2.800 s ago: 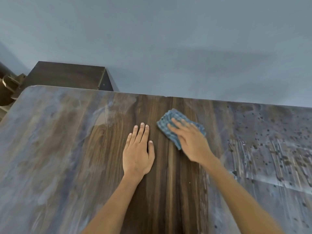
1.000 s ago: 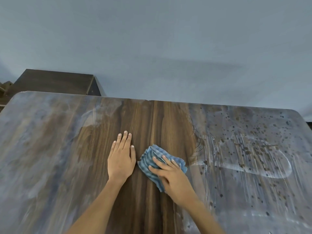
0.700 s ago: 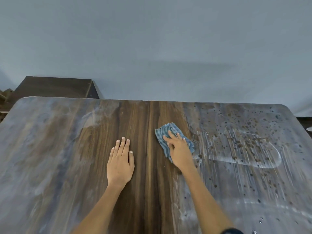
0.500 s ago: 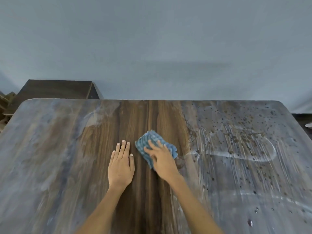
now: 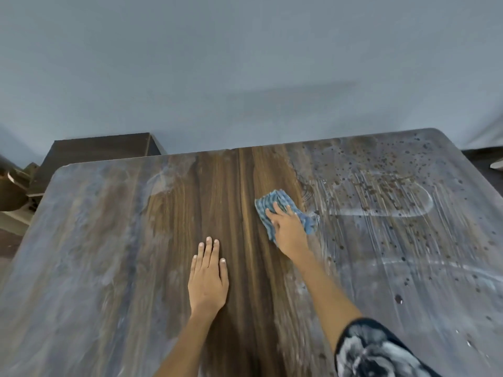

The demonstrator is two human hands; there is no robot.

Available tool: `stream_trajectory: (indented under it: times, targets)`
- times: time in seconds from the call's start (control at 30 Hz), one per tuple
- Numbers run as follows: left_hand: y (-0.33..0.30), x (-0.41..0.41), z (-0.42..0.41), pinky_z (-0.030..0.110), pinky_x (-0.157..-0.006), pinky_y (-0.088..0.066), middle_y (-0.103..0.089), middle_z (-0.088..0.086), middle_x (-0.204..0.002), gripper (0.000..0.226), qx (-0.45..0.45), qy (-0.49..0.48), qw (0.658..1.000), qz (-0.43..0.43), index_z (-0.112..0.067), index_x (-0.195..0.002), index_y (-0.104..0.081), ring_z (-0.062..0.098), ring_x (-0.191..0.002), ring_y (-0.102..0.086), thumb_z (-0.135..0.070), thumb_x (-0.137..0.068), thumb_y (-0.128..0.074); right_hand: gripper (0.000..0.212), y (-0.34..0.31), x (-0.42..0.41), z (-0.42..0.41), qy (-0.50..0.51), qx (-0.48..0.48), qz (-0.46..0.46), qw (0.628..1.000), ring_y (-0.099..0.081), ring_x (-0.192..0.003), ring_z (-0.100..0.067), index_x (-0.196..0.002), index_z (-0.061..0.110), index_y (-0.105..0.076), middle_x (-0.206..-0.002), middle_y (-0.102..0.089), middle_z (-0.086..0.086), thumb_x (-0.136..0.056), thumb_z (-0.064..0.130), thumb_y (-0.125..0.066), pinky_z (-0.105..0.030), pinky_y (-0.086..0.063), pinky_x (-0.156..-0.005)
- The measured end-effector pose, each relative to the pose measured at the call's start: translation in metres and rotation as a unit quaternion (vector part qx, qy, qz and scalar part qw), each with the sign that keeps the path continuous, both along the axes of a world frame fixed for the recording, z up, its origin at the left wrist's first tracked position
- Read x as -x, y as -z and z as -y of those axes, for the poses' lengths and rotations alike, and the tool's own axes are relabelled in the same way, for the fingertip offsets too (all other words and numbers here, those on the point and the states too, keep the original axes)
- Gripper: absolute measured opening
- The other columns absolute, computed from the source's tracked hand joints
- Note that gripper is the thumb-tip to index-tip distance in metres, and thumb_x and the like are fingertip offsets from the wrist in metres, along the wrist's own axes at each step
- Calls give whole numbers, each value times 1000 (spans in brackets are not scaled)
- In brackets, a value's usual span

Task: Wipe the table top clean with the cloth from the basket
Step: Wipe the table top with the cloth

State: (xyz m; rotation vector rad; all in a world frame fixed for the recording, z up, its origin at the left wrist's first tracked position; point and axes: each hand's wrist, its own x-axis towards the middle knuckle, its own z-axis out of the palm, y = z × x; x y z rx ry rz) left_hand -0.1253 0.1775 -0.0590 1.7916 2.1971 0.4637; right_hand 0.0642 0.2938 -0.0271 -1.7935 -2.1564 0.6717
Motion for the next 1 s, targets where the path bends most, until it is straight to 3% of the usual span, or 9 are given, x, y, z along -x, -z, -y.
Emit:
stream_trajectory:
  times: [0.17,0.3,0.43,0.53,0.63,0.7,0.83,0.93,1.0]
  targets:
    - [-1,-1,28,27,-115,-1,-14,-2,-155,49,10,18,1000,-6,-15,-147,-20,6,-140,1,-27,-100,-31,47,7,19,55,-157,-8,27,987,-7,-147,-24,-142,18,-41,-157,-21,-3,-96,8,-44,-40,-12,-118]
    - [0,-1,46,29,-116,-4,-15,-1,-154,49,5,24,1000,1,-13,-146,-21,9,-140,-1,-25,-100,-34,46,17,-16,126,-253,20,-4,967,-9,-146,-16,-139,20,-46,-154,-27,2,-95,8,-44,-39,-10,-119]
    - [-2,-2,64,30,-117,-4,-11,-4,-154,50,9,25,1000,5,-14,-146,-18,10,-141,0,-25,-100,-33,41,13,-64,128,-168,34,-52,984,-12,-144,-13,-136,20,-51,-151,-31,4,-98,6,-41,-30,-10,-118]
    - [-1,-3,78,27,-116,1,-4,-6,-154,50,23,26,999,-4,-19,-145,-7,8,-140,7,-28,-101,-27,41,4,-61,97,-61,40,-31,997,-14,-146,-22,-139,15,-46,-154,-28,-3,-100,5,-38,-38,-14,-119]
    - [-1,-5,89,27,-116,1,0,-8,-154,50,27,22,999,-8,-20,-146,-5,7,-139,10,-29,-101,-25,43,0,-31,85,-18,25,21,999,-10,-146,-26,-144,19,-39,-157,-22,-1,-102,11,-31,-48,-19,-116]
    - [-1,-6,95,29,-117,0,0,-8,-154,50,32,22,999,-4,-20,-146,-7,7,-139,9,-29,-101,-26,43,0,-9,91,-42,18,34,998,-7,-147,-28,-144,21,-38,-158,-19,-1,-103,14,-29,-49,-19,-116]
    - [-1,-7,106,30,-116,-2,-5,-5,-154,51,29,22,999,-2,-17,-146,-10,8,-139,6,-27,-100,-30,43,6,10,134,-187,10,39,982,-7,-147,-25,-141,16,-43,-157,-21,-6,-100,10,-35,-39,-9,-118]
    - [-1,-5,114,29,-116,-1,-4,-5,-154,51,35,31,999,-6,-17,-146,-9,7,-139,7,-28,-100,-29,44,18,-11,174,-267,14,21,963,-9,-146,-19,-140,18,-46,-156,-25,-1,-98,10,-38,-35,-8,-118]
    - [0,-4,119,28,-115,1,-1,-7,-153,51,36,33,999,-6,-18,-146,-6,7,-139,9,-29,-101,-28,43,16,-43,187,-266,8,-18,964,-15,-143,-14,-136,19,-52,-153,-31,1,-95,9,-42,-34,-13,-117]
